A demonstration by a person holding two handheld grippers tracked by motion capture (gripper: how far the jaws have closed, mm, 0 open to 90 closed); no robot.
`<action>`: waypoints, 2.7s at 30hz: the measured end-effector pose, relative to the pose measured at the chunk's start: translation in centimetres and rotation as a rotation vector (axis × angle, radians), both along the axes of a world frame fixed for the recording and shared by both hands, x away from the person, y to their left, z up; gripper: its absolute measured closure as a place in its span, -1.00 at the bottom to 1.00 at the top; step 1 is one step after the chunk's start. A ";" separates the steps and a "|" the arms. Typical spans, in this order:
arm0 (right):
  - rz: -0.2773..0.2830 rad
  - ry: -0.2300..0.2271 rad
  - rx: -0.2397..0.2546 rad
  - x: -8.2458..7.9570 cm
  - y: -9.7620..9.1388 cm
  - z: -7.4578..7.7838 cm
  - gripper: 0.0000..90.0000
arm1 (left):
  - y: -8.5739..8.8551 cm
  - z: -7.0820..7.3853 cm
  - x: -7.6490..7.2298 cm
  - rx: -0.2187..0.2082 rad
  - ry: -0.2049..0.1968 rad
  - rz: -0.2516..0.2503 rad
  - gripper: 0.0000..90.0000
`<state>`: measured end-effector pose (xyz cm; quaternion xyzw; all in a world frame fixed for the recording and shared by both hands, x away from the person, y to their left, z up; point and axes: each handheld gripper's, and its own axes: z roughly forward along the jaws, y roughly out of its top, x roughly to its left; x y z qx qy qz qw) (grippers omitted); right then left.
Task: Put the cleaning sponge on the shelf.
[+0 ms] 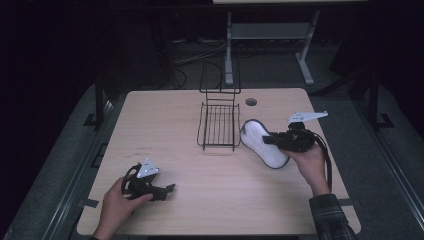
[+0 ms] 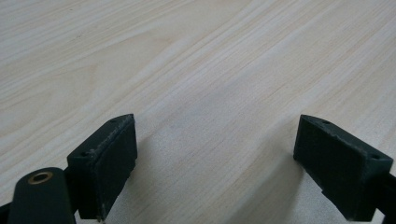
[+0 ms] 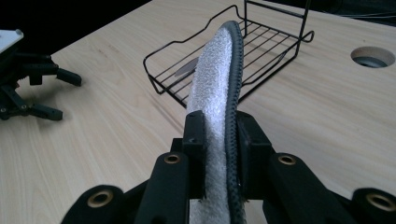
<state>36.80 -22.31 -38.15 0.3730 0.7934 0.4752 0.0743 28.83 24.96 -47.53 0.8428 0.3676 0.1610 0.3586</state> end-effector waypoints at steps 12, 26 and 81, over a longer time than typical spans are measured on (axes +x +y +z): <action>0.007 -0.009 0.016 2.6 2.4 0.9 0.68 | 0.0 0.0 0.0 -0.001 0.000 0.000 -0.72; 0.017 -0.018 0.037 5.4 5.0 2.1 0.68 | 0.0 0.0 0.0 0.000 0.000 0.000 -0.72; 0.012 0.053 -0.061 12.4 12.6 -2.3 0.53 | 0.0 0.0 0.0 0.000 0.000 -0.001 -0.72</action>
